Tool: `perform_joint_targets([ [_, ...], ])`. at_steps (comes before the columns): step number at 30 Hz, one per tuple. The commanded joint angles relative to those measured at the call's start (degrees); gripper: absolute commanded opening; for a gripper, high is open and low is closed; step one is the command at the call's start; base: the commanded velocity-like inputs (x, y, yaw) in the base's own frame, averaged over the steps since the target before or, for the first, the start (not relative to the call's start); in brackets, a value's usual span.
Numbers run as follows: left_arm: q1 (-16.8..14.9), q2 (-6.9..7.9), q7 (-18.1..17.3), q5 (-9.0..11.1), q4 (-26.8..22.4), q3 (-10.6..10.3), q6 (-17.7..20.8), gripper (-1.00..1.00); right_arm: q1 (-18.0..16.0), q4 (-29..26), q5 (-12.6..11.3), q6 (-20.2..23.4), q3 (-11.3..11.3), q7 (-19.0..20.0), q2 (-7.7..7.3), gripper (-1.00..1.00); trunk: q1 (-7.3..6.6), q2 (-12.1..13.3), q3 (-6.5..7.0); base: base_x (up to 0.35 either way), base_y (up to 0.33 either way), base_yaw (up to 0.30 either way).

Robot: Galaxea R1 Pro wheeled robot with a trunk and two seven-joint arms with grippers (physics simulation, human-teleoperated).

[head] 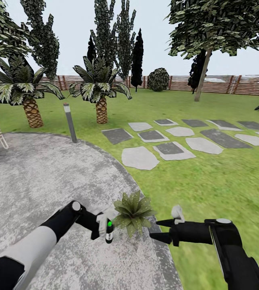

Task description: Pick up the pesticide atomizer in the garden and spray insectifuge to fully cover both potted plants in the garden.

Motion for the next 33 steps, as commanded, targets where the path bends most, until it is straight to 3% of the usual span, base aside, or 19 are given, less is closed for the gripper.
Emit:
perform_joint_targets([
  [1, 0.0, 0.27, 0.0, -0.5, 0.3, -0.2, -1.5, -1.00, -0.1, -0.1, 0.5, 0.6, -0.1, 0.5, 0.12, 1.00, -0.01, 0.0, -0.05, 0.000, 0.000, 0.000],
  [7, 0.0, 0.61, 0.0, -1.1, 1.7, -0.2, -3.1, -1.00, -0.1, -0.1, 0.5, 0.5, 0.1, 1.0, 0.32, 1.00, -0.01, 0.0, -0.05, 0.000, 0.000, 0.000],
  [8, 0.0, 0.57, 0.0, -1.1, 1.7, -0.2, -3.1, -1.00, -0.1, -0.1, 0.5, 0.5, 0.1, 1.0, 0.31, -1.00, -0.01, 0.0, -0.05, 0.000, 0.000, 0.000],
  [11, 0.0, -0.15, -0.1, -1.1, 1.6, -0.2, -3.0, -1.00, -0.1, -0.1, 0.5, 0.2, 0.1, 1.1, 0.17, -1.00, -0.01, 0.0, -0.05, 0.000, 0.000, 0.000],
  [16, 0.0, -2.36, -0.3, -1.1, 1.6, -0.3, -2.7, -1.00, -0.1, 0.0, 0.5, -4.7, 0.1, 1.0, 0.05, -1.00, -0.01, 0.0, -0.05, 0.000, 0.000, 0.000],
  [22, 0.0, -3.29, -0.2, -1.1, 1.5, -0.3, -2.9, -1.00, -0.1, 0.1, 0.6, -5.3, 0.1, 1.0, 0.03, -1.00, -0.01, 0.0, -0.05, 0.000, 0.000, 0.000],
  [27, 0.0, -8.32, -0.2, -1.2, 1.2, -0.3, -2.9, -1.00, -0.1, 0.1, 0.8, -5.3, 0.1, 1.0, 0.03, -1.00, -0.01, 0.0, -0.05, 0.000, 0.000, 0.000],
  [33, 0.0, -10.73, -0.2, -1.1, 1.3, -0.3, -2.9, -1.00, -0.1, 0.0, 0.9, -5.4, 0.0, 1.0, -0.06, -1.00, -0.01, 0.0, -0.05, 0.000, 0.000, 0.000],
])
